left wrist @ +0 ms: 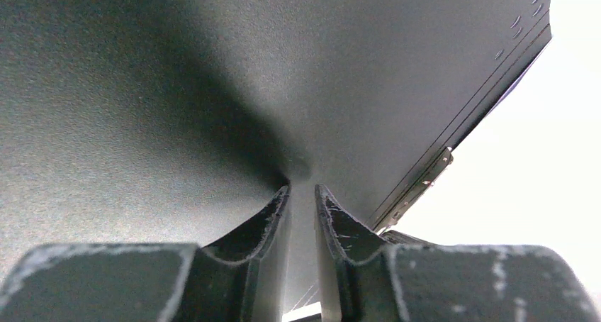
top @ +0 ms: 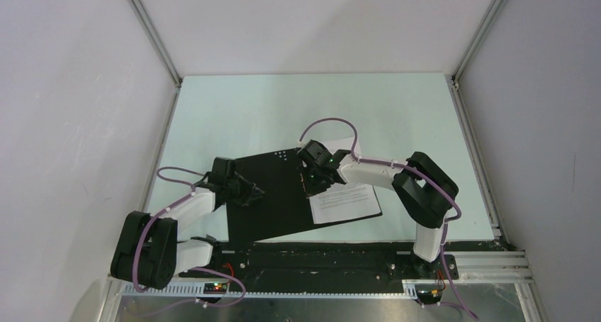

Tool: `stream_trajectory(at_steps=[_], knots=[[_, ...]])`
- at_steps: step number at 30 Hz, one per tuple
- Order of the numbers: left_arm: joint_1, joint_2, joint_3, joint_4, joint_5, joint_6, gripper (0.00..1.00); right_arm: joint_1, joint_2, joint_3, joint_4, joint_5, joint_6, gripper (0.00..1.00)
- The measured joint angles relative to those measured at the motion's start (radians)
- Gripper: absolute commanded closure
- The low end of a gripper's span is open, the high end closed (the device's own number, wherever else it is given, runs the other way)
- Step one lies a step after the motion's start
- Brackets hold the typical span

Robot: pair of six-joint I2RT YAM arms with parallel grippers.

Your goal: Put the files into the folder

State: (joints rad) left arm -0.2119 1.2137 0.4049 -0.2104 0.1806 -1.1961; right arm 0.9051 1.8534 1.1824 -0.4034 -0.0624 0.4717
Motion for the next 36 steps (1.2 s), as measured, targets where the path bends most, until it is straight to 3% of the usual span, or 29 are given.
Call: stream_trajectory(at_steps=[26, 36], knots=[[0.0, -0.005, -0.005, 0.005, 0.0, 0.001, 0.73, -0.013, -0.031, -0.024, 0.006, -0.021, 0.026, 1.0], [0.0, -0.009, -0.005, 0.006, 0.001, 0.01, 0.7, 0.01, -0.041, -0.02, -0.051, 0.071, 0.028, 0.81]])
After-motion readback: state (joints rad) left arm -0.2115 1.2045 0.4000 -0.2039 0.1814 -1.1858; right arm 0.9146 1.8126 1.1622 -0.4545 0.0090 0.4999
